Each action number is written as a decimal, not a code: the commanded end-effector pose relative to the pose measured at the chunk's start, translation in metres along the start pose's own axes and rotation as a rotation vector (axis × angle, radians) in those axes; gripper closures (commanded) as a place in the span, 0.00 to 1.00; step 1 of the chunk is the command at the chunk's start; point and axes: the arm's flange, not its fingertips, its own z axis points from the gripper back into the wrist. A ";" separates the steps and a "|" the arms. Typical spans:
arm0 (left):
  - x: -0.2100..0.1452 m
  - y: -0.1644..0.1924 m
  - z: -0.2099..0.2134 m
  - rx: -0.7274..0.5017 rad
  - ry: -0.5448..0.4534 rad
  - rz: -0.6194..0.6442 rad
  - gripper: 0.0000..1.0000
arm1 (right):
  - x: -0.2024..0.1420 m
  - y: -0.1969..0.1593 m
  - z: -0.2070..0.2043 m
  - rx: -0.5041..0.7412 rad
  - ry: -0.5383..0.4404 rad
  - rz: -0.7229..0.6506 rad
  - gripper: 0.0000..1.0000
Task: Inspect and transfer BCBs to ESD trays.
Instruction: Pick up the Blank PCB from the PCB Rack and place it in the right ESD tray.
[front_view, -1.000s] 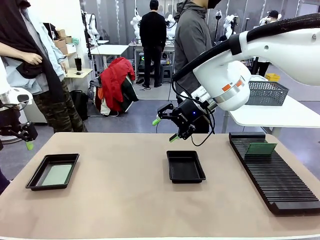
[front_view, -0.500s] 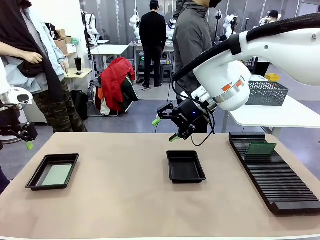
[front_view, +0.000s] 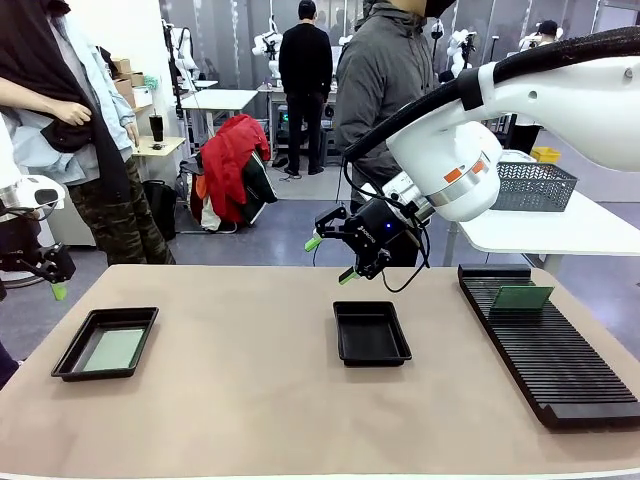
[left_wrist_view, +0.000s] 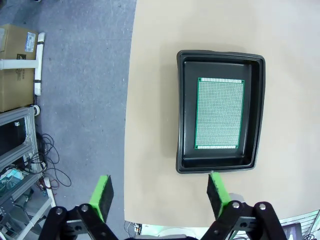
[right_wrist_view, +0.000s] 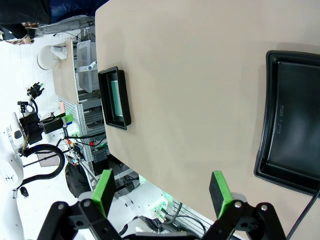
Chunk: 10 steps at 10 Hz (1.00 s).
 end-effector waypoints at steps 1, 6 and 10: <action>0.001 0.000 -0.001 0.000 -0.004 0.001 0.00 | -0.007 -0.004 0.019 -0.015 -0.024 0.033 0.00; 0.001 0.000 -0.001 0.000 -0.004 0.001 0.00 | -0.033 0.002 0.139 -0.175 0.037 0.343 0.00; 0.001 0.000 -0.001 0.000 -0.004 0.001 0.00 | -0.048 0.020 0.266 -0.319 0.014 0.504 0.00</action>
